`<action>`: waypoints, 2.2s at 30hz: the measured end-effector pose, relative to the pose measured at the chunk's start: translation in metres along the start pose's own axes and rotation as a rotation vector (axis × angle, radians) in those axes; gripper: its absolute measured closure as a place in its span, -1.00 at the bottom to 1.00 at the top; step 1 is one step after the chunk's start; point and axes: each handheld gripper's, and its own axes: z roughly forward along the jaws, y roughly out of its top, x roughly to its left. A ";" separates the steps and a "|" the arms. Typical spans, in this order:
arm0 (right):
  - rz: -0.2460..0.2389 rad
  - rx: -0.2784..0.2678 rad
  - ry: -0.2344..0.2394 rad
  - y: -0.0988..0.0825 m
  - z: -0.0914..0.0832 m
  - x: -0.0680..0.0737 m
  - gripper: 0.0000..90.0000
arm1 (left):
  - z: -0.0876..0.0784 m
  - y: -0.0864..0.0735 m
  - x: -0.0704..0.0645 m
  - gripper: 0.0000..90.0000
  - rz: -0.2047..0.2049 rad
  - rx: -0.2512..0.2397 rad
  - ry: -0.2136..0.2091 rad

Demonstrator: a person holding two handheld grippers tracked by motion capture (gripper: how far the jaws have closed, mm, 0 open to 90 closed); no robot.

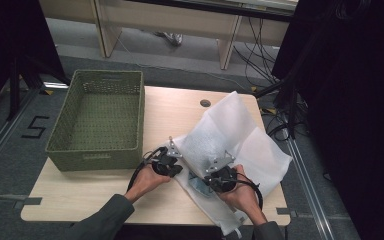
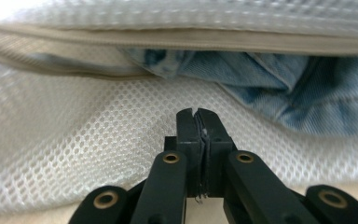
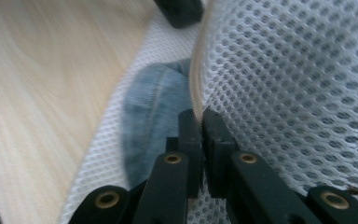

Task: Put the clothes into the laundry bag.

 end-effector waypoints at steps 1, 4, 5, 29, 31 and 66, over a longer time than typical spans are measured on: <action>0.003 0.005 -0.004 -0.001 0.001 -0.001 0.96 | -0.003 -0.003 -0.005 0.95 0.018 0.006 0.008; 0.008 0.019 0.001 -0.003 0.003 -0.003 0.96 | -0.010 -0.012 -0.018 0.96 0.056 0.010 0.016; 0.005 0.021 -0.003 -0.004 0.004 -0.002 0.96 | -0.013 -0.016 -0.023 0.96 0.062 0.009 0.013; 0.020 0.052 -0.262 0.016 0.023 -0.080 0.97 | -0.028 -0.035 -0.046 0.98 0.119 0.013 0.030; 0.023 0.038 -0.252 0.015 0.019 -0.078 0.97 | -0.028 -0.035 -0.045 0.98 0.118 0.014 0.029; -0.105 0.113 -0.019 -0.006 0.010 -0.017 0.96 | -0.019 -0.029 -0.087 0.96 0.138 0.005 -0.056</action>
